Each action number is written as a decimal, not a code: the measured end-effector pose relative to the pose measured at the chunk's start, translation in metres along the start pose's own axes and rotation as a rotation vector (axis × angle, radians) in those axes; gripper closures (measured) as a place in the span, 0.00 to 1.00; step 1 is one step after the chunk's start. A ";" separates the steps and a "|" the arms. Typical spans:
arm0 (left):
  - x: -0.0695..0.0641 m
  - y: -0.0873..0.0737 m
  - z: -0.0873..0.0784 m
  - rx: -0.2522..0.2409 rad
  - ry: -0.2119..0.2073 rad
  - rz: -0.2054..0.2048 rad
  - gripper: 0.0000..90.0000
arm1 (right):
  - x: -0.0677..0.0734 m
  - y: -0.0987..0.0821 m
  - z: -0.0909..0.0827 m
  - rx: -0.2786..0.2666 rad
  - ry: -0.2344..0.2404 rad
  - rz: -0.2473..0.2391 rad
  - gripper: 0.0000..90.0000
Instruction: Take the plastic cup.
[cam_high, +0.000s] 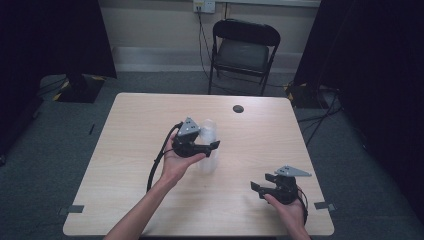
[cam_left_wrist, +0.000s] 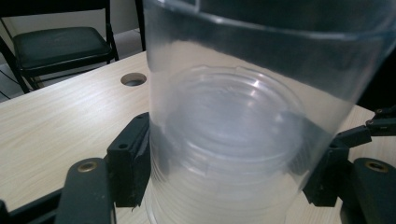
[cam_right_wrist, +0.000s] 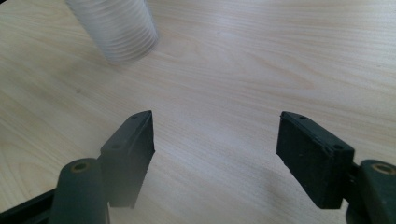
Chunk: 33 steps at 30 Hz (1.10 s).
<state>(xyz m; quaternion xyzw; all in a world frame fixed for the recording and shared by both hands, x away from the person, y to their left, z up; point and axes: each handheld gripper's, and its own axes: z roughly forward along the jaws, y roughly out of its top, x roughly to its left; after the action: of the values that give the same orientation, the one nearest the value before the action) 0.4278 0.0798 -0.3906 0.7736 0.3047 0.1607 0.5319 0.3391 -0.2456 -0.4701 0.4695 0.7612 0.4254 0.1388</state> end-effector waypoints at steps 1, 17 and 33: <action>0.000 0.000 -0.001 -0.003 0.000 -0.001 0.35 | 0.000 0.000 0.000 0.000 0.000 0.001 0.30; 0.001 0.014 -0.015 -0.085 -0.001 -0.024 0.35 | 0.000 0.000 0.000 -0.001 -0.002 0.005 0.30; -0.004 0.023 -0.023 -0.150 -0.002 0.004 0.36 | 0.001 0.001 0.000 -0.010 -0.009 -0.012 0.30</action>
<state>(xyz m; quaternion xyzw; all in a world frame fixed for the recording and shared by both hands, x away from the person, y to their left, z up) 0.4182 0.0884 -0.3607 0.7324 0.2897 0.1833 0.5883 0.3393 -0.2444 -0.4692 0.4664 0.7612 0.4260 0.1469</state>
